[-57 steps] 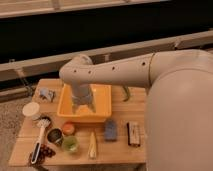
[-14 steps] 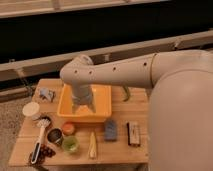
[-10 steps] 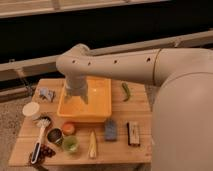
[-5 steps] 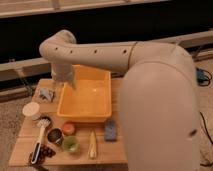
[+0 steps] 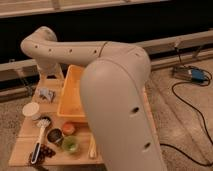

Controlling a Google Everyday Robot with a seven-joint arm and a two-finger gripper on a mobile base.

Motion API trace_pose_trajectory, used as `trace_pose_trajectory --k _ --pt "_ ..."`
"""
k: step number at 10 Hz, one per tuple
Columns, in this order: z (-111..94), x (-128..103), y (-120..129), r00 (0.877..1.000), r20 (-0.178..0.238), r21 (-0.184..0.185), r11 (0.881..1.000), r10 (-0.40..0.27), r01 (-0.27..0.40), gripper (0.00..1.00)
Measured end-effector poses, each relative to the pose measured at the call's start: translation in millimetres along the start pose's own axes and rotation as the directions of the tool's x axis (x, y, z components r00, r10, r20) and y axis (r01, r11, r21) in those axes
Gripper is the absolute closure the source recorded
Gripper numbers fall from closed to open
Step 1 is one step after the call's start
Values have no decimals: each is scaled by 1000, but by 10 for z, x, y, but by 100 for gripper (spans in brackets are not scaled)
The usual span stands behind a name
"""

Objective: Place towel in paper cup

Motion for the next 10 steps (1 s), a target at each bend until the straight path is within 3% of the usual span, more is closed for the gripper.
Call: trace_pose_trajectory --k 4,10 --pt "470 -237 248 995 -27 13 996 -92 93 35" --pt "484 -246 231 996 -29 11 996 -89 90 35"
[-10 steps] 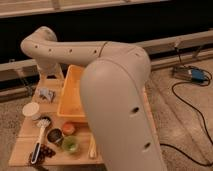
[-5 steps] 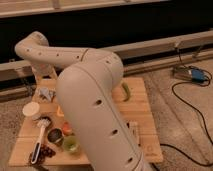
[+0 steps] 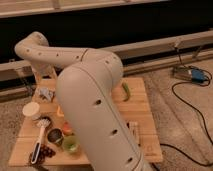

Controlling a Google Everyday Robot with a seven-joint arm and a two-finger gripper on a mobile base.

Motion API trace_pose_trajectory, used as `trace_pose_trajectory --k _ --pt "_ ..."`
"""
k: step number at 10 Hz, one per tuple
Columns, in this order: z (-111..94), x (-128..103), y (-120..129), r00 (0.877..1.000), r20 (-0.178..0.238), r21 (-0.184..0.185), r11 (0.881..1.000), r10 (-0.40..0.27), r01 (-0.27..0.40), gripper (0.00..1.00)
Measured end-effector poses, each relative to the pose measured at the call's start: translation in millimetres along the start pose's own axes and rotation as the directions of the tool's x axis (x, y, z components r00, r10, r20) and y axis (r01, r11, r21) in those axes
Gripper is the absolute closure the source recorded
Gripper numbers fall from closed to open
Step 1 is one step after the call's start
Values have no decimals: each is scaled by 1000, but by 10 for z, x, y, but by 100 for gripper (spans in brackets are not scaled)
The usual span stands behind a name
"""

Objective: Place towel in paper cup

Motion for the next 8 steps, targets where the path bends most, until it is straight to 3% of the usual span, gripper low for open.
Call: trace_pose_trajectory --k 2,5,8 --pt "88 -73 -4 1000 1 -35 999 7 -7 35" --pt "396 -451 -126 1000 6 -97 995 18 -17 35" --pt "773 -704 29 1000 -13 -88 996 -17 16 35"
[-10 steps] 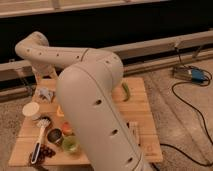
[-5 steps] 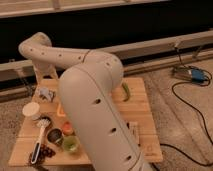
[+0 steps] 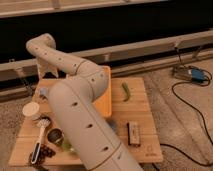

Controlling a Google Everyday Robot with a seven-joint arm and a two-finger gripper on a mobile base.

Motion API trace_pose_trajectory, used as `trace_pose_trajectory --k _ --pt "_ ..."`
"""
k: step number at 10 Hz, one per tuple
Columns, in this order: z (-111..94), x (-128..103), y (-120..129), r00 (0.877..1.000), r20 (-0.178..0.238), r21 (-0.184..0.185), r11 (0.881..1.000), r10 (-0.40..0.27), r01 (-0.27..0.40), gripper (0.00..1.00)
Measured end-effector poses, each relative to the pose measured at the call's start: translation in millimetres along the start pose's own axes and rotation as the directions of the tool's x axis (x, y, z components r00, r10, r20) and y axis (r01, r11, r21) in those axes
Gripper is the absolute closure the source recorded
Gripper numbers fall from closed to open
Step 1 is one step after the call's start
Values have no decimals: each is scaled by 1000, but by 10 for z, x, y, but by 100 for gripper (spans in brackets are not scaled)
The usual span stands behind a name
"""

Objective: Place towel in paper cup

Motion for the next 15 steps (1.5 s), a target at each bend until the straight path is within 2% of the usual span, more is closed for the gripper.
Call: trace_pose_trajectory --k 2,5,9,12,15 --pt "151 -51 31 1000 -16 11 1000 -23 23 35" --pt "363 6 178 997 -56 12 998 -54 55 35" --pt "606 138 340 992 -92 -7 996 -84 84 35" --pt "727 210 382 988 -119 -20 995 -100 99 35" --pt "722 209 396 988 -118 -21 995 -102 100 35"
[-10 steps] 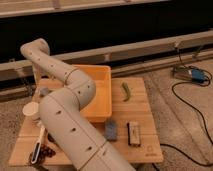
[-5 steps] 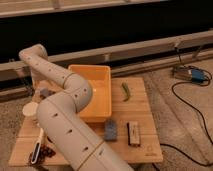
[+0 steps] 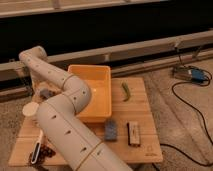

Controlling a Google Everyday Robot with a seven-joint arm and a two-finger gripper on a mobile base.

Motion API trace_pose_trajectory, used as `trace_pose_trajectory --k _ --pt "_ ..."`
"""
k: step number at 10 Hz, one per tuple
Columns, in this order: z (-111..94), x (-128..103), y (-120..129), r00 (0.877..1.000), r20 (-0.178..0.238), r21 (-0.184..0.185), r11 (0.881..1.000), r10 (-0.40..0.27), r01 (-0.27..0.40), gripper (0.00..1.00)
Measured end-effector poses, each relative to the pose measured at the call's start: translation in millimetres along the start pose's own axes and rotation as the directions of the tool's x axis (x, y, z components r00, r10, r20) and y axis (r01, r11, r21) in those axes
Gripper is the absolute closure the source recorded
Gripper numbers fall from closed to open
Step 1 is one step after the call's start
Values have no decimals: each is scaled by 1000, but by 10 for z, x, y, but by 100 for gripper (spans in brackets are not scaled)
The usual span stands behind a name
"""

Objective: Place towel in paper cup

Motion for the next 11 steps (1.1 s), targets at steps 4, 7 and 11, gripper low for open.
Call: trace_pose_trajectory --k 4,7,11 --pt "4 -1 2 1000 1 0 1000 0 0 35" --pt "3 -4 -5 1000 3 -1 1000 1 -1 35" --pt "-7 11 -5 1000 2 3 1000 -8 8 35"
